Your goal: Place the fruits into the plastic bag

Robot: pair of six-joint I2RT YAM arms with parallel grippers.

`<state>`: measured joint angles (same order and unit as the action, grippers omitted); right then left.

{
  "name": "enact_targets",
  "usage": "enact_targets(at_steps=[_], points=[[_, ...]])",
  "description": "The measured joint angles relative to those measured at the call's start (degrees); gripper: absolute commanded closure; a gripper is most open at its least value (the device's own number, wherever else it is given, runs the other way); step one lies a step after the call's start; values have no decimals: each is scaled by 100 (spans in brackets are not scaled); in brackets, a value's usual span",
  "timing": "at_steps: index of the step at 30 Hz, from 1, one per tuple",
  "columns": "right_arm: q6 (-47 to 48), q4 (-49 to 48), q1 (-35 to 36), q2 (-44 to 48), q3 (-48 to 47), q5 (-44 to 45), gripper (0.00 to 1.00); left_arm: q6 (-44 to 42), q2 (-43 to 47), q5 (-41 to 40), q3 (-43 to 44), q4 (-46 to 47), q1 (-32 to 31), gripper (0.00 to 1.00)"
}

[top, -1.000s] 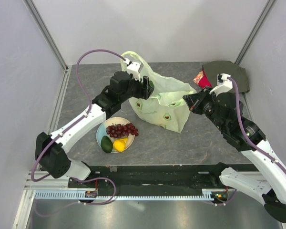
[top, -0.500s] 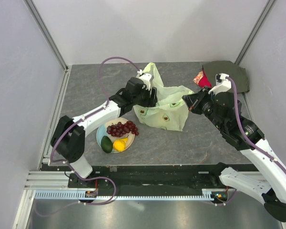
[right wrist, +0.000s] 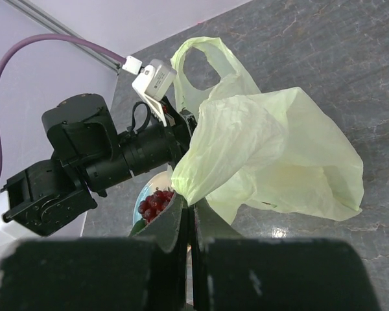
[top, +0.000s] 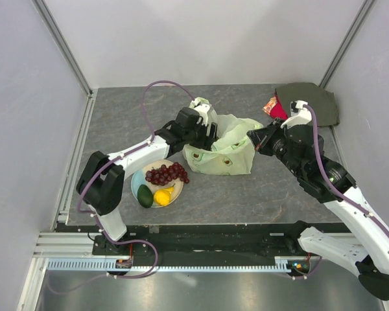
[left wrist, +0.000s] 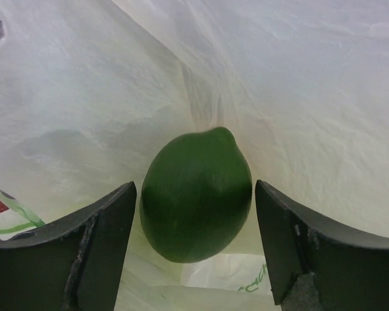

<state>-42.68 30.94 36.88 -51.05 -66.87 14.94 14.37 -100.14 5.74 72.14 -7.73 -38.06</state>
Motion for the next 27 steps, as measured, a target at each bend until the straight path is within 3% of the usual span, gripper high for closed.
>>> enact_targets(at_steps=[10, 19, 27], points=[[0, -2, 0, -57, 11, 2, 100, 17, 0, 35, 103, -33, 0, 4], [0, -2, 0, -57, 15, 15, 100, 17, 70, 22, 205, -162, 0, 1], [2, -9, 0, -87, 61, 7, 100, 66, 660, -179, 214, -330, 0, 1]])
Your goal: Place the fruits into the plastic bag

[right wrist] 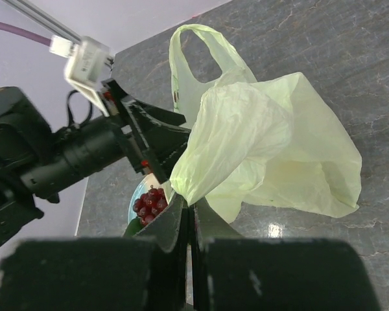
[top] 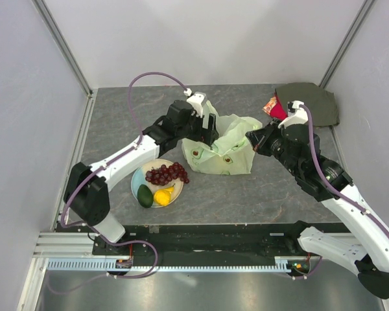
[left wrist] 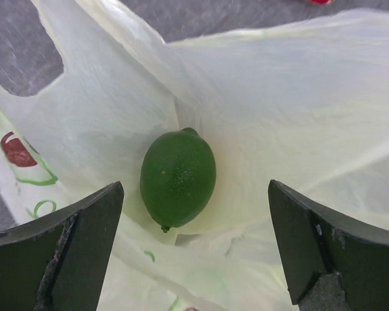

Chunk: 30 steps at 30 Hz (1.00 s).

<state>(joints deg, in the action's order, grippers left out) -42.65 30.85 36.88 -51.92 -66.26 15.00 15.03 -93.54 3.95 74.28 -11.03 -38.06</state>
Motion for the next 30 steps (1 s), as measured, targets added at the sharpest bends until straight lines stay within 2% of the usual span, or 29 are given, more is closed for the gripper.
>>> enact_targets(at_steps=[15, 19, 25, 30], points=[[0, 4, 0, 20, 20, 17, 100, -31, 850, -564, 15, -46, 11, 1], [-2, 24, 0, 129, 24, 57, 100, -52, 970, -654, 59, -35, 199, 1], [-2, 50, 0, 195, 24, 59, 100, -149, 461, -487, 437, -46, 831, 1], [-2, 61, 0, 195, 24, 59, 100, -435, -216, -483, 750, -74, 946, 2]])
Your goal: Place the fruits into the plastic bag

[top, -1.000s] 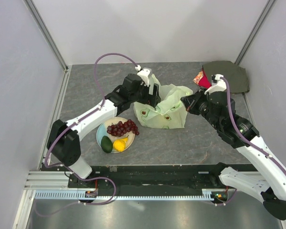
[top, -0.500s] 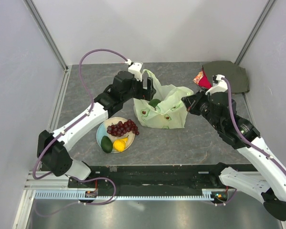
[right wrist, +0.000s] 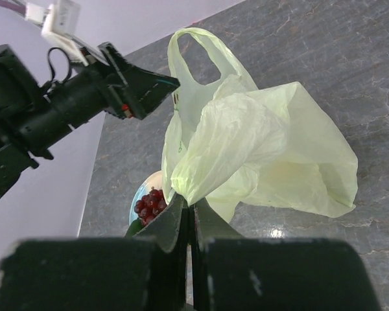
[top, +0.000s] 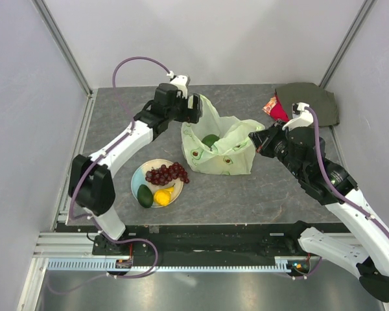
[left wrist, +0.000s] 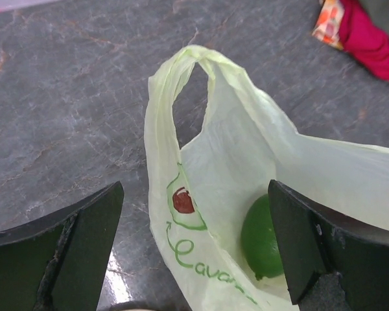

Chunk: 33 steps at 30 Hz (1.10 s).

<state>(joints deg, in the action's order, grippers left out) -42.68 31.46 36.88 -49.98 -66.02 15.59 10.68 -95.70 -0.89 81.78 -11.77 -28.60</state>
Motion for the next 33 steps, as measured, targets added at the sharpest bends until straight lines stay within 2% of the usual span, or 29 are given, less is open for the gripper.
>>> enact_targets(at_steps=[2, 4, 5, 6, 8, 9, 10, 18, 24, 27, 33], points=[[0, 26, 0, 0, 0, 2, 100, -111, -271, 17, 120, -31, 4, 6], [0, 42, 0, -2, 0, 17, 100, -190, -535, 101, 275, -57, 15, 21], [0, 44, 0, -7, 0, 24, 100, -227, -671, 133, 354, -76, 28, 31], [0, 46, 0, -11, 0, 37, 100, -264, -800, 173, 450, -105, 39, 56], [0, 48, 0, -26, 0, 61, 100, -313, -1032, 289, 625, -157, 68, 79], [0, 48, 0, -37, 0, 81, 100, -332, -1099, 308, 680, -170, 79, 95], [0, 52, 0, -50, 0, 90, 100, -374, -1165, 339, 741, -192, 85, 99], [9, 79, 0, -85, -7, 251, 100, -413, -1130, 407, 1349, -155, 105, 99], [48, 92, 0, -74, -57, 382, 100, -411, -404, 505, 1521, 164, 105, 99], [52, 101, 0, -50, -57, 426, 100, -407, -90, 581, 1510, 343, 105, 98], [72, 120, 0, 59, -59, 551, 100, -365, 555, 743, 850, 942, 105, 98]])
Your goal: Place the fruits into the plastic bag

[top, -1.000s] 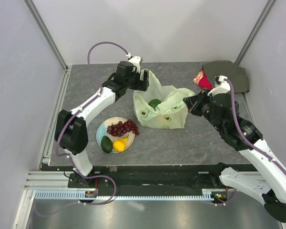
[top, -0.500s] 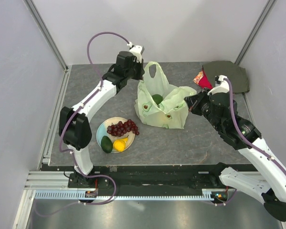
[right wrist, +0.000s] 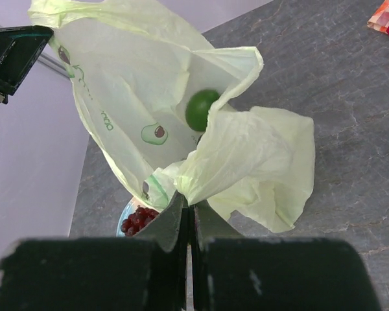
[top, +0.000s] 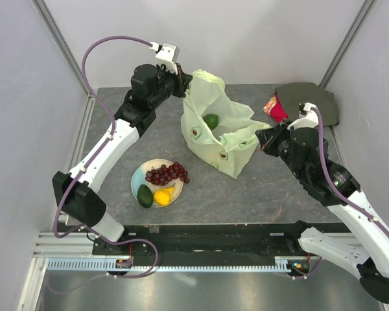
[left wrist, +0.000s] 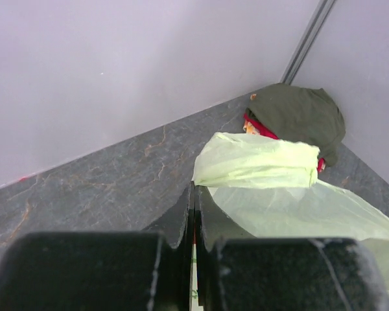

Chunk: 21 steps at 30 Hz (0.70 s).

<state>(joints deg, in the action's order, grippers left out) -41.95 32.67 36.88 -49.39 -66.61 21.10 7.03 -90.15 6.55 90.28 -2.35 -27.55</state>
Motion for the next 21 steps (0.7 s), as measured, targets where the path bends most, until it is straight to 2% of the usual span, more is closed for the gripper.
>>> enact_targets(at_steps=[9, 10, 12, 13, 15, 18, 21], points=[[0, 15, 0, 24, 0, 0, 100, 46, 0, -52, -319, -28, 9, 96], [0, 22, 0, 24, 0, 0, 100, 59, 0, -55, -367, -70, 11, 84], [0, 39, 0, 24, 0, -2, 100, 76, 0, -55, -415, -133, 13, 67], [0, 42, 0, 24, 0, -2, 100, 105, 0, -50, -420, -155, 17, 40], [0, 44, 0, 22, 0, -2, 100, 127, 24, -50, -448, -177, 20, 16], [0, 42, 0, 20, 0, -4, 100, 195, 129, -57, -557, -192, 22, 5], [0, 39, 0, 13, 0, -7, 100, 225, 380, -42, -798, -225, 24, 3]])
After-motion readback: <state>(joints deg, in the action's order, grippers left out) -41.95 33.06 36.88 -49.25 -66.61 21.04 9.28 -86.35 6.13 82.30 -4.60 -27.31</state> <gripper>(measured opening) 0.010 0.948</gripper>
